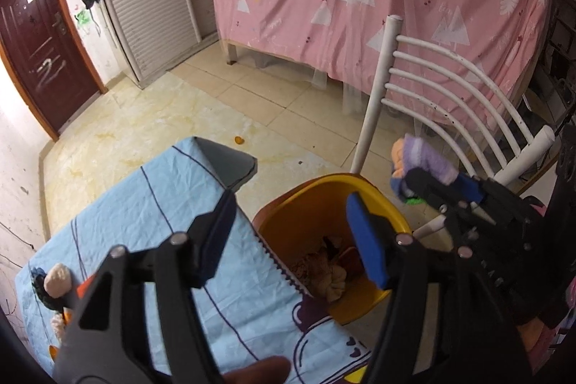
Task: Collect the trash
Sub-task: 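Carry both items to the yellow bin and open both tools to drop them, then move both tools back over the bedsheet toward the blue sock and white ball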
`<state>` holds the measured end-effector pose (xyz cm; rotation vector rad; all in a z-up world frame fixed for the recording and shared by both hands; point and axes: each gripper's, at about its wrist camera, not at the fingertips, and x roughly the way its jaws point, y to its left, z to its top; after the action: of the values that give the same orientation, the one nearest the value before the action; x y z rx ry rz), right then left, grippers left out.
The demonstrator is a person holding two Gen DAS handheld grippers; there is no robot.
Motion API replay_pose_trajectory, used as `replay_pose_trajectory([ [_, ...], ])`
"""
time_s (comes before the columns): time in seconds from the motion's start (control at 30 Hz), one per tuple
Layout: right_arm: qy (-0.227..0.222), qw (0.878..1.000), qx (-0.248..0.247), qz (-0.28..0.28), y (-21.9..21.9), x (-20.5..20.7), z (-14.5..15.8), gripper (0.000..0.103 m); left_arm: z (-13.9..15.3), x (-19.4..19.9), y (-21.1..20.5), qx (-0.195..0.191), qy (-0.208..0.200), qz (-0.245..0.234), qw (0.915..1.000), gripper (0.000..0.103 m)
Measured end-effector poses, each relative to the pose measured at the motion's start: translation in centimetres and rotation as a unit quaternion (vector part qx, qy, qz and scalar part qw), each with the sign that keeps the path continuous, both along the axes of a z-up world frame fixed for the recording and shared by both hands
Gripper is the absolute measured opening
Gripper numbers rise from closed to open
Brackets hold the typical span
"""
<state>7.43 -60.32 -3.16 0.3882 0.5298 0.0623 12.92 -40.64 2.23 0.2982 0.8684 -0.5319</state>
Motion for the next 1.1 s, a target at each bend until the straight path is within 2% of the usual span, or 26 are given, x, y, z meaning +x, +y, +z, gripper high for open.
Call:
replay_pose_trajectory([
  [0.07,0.008,1.0,-0.002,0.004,0.3,0.4,-0.2,0.043,0.0,0.1,0.4,-0.002,0.001,0.003,1.0,0.061],
  [0.17,0.008,1.0,-0.009,0.006,1.1,0.7,-0.2,0.051,0.1,0.1,1.0,-0.005,0.002,0.006,1.0,0.061],
  [0.57,0.001,0.999,-0.027,0.033,4.3,1.5,1.5,0.052,1.8,0.7,5.8,-0.035,-0.003,0.04,0.9986,0.061],
  [1.1,0.001,0.991,-0.068,0.114,14.8,4.2,4.0,0.053,3.3,1.8,17.1,-0.077,-0.007,0.116,0.9902,0.061],
])
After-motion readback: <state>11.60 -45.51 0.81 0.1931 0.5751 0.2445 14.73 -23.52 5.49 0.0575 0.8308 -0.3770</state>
